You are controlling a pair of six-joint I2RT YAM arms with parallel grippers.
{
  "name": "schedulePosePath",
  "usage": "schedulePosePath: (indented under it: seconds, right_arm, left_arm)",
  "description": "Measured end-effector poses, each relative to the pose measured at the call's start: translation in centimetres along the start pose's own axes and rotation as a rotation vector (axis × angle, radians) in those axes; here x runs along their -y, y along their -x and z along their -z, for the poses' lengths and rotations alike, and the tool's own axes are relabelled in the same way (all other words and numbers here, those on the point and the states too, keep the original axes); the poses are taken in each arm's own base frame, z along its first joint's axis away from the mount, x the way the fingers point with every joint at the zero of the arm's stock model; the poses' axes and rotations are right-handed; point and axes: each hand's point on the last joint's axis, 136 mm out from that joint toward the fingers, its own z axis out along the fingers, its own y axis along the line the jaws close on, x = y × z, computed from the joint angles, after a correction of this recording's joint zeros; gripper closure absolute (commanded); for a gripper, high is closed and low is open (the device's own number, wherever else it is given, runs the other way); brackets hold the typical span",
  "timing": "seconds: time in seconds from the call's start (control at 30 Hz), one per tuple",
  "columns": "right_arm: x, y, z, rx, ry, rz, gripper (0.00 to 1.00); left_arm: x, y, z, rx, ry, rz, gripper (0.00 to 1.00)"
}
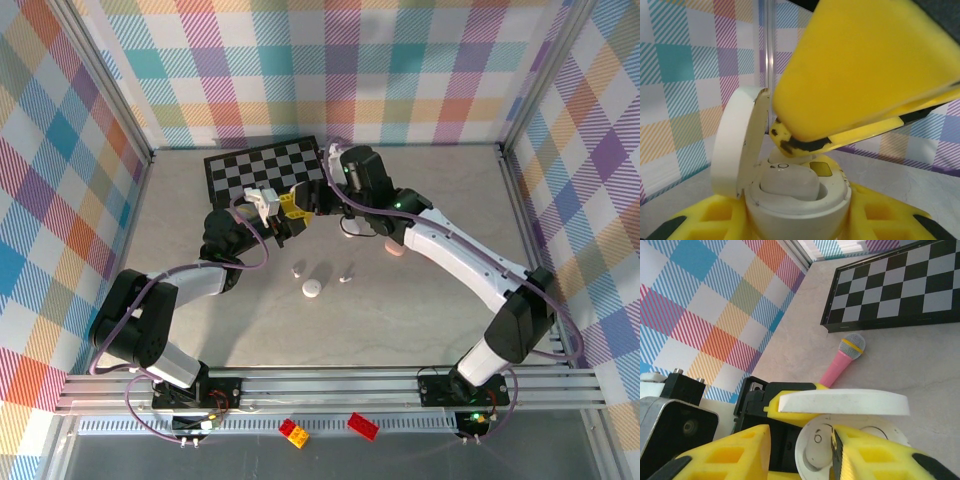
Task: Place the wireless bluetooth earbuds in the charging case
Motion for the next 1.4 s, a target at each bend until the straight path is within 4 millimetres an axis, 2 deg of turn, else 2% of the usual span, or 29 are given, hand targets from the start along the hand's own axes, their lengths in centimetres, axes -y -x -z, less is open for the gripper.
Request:
schedulePosePath:
  seconds: [0.2, 0.33, 0.5, 0.73, 0.9, 1.07, 1.13, 1.23, 1.3, 1.4]
  right_arm:
    - [-0.2, -0.3, 1.3, 0.009, 0.02, 0.047, 0.58]
    - [-0.3, -0.7, 2.8, 0.026, 0.022, 0.078, 0.59]
    - [-0.3, 0.7, 4.0, 0.065, -0.022, 0.103, 0.59]
    - [0.4, 3.6, 3.2, 0.077, -0.135, 0.117, 0.61]
    - [2.5, 2.8, 1.8, 0.018, -0.227, 0.117, 0.61]
    - [4.1, 1.5, 1.7, -0.029, -0.297, 0.12, 0.63]
    - [4.6, 1.0, 1.9, -0.036, -0.311, 0.117, 0.59]
    - [5.6, 0.1, 2.6, -0.038, -0.32, 0.097, 0.47]
    - [5.8, -0.1, 3.5, -0.031, -0.289, 0.057, 0.39]
    - [6.3, -0.4, 5.1, -0.018, -0.208, -0.031, 0.33]
  left_arm:
    - [0.1, 0.4, 0.0, 0.011, -0.002, -0.018, 0.71]
    - [0.1, 0.4, 0.0, 0.013, -0.002, -0.046, 0.71]
    - [0.2, 0.3, 0.0, 0.003, -0.004, -0.087, 0.71]
    - [2.2, -0.3, -0.3, -0.024, -0.042, -0.138, 0.7]
    - [2.5, -0.5, -0.3, -0.034, -0.042, -0.146, 0.7]
    - [2.1, -0.7, -0.2, -0.039, -0.016, -0.129, 0.7]
    - [2.0, -0.4, -0.2, -0.029, -0.009, -0.12, 0.7]
    - [2.1, -0.1, -0.2, -0.011, -0.01, -0.105, 0.7]
    - [2.1, -0.1, -0.4, -0.002, -0.01, -0.09, 0.7]
    - [2.0, 0.1, -0.4, 0.009, -0.007, -0.074, 0.7]
